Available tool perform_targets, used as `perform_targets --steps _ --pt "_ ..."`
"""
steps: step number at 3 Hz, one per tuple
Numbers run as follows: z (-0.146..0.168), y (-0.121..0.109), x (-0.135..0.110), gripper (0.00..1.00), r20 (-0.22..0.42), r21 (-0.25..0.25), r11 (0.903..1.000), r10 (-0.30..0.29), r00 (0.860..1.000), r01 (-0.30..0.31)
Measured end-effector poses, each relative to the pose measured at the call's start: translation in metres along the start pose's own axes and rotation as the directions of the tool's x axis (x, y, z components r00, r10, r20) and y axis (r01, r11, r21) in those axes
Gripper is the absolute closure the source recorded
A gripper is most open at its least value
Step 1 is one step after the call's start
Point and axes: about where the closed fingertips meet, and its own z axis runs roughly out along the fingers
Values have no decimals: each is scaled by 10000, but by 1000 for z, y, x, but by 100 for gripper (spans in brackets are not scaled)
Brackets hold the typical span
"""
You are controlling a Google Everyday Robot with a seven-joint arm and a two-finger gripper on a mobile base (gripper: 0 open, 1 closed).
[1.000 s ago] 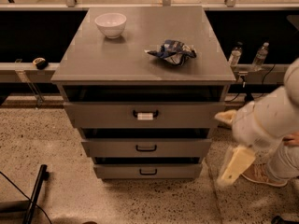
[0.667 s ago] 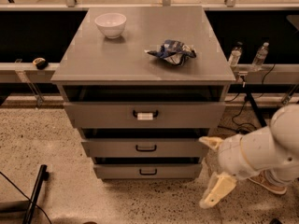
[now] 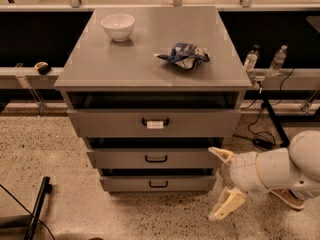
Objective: Open bottom drawer
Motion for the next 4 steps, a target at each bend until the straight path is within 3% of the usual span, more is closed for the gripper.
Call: perform_targets --steps 1,2,3,4 --pt "34 -1 11 0 330 100 9987 -508 9982 505" --pt "120 -7 66 0 778 421 9852 -1692 9825 1663" --pt "127 -46 87 0 1274 823 9832 -1726 9767 1630" --pt "126 -63 86 0 1049 686 9826 -1789 9783 1724"
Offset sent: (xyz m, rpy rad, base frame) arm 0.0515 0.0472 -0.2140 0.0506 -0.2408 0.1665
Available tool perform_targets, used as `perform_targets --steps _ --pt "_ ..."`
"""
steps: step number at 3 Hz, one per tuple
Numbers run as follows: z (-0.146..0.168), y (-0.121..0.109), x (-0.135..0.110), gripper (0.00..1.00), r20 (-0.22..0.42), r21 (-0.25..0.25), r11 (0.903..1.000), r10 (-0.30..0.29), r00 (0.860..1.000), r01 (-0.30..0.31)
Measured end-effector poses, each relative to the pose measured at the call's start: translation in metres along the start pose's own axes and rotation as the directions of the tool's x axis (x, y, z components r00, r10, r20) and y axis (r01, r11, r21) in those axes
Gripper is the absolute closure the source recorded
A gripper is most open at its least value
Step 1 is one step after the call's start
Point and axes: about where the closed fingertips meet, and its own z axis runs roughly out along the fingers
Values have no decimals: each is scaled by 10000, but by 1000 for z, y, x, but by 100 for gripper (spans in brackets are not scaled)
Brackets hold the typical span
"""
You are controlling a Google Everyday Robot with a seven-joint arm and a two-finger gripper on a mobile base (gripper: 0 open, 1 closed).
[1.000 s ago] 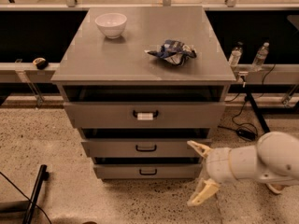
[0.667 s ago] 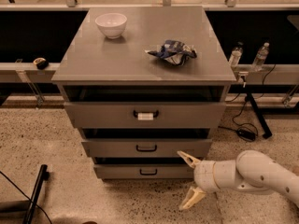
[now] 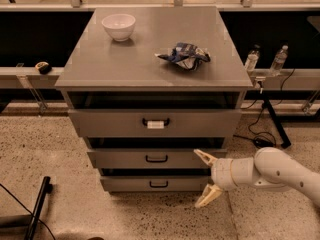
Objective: Open bottom drawer
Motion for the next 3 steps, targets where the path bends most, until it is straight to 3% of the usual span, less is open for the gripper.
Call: perform_targets --steps 1,2,3 --pt "64 40 72 0 -1541 -825 9966 -103 9880 -25" --pt "102 71 122 0 -2140 -1147 9933 -116 9768 -133" --pt "107 74 127 0 -2179 -1143 9933 -77 9759 -177"
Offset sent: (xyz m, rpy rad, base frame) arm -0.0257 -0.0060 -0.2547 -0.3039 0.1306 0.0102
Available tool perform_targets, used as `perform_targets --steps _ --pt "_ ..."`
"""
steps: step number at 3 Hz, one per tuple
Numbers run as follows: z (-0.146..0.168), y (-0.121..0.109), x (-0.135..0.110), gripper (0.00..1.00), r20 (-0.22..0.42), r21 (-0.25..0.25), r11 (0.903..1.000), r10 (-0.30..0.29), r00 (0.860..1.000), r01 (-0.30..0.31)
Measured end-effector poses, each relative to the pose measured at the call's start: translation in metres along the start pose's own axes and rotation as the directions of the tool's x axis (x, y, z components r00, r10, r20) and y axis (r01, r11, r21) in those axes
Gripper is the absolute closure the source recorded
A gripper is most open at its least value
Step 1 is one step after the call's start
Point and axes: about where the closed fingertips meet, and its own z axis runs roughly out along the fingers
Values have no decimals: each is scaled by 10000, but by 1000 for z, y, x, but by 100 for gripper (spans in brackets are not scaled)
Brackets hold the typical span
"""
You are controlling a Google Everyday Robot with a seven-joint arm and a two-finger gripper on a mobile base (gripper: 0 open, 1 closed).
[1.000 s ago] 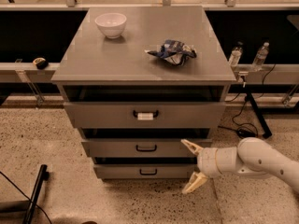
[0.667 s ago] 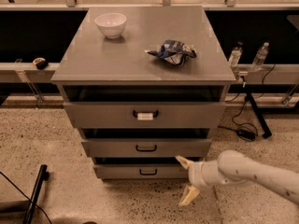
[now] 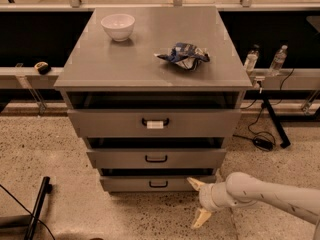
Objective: Open bottom drawer
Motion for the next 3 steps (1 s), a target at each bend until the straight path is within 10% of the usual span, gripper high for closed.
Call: perform_targets --steps 3 --pt "110 -19 39 0 307 -1154 9923 -425 9986 458"
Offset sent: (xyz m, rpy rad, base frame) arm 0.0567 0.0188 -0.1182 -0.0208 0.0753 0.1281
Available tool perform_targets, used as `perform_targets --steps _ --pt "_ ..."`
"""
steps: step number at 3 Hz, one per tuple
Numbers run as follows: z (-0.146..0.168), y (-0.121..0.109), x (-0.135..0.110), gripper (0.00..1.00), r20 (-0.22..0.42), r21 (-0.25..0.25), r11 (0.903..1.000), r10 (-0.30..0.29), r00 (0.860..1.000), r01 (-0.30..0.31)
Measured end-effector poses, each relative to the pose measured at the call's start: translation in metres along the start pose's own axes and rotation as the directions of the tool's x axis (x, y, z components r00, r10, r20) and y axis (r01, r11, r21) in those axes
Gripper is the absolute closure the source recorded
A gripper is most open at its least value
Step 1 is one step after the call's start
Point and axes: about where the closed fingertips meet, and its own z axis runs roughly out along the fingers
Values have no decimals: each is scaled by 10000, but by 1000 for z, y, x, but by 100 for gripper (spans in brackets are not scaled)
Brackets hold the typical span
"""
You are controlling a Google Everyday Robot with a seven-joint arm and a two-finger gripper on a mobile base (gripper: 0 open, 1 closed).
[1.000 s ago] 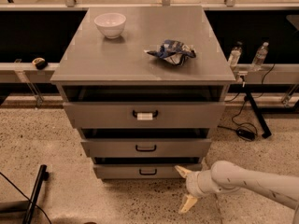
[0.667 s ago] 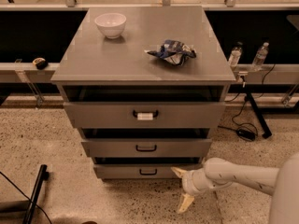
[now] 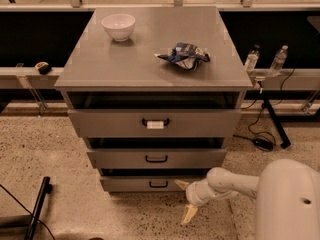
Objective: Open bottom drawer
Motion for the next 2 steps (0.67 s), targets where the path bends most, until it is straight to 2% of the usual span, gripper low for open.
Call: perform_targets --steps 1,2 --pt "44 -10 -3 0 278 -349 9989 -302 9992 312" --pt "66 -15 -8 0 504 -532 9974 -449 9977 476"
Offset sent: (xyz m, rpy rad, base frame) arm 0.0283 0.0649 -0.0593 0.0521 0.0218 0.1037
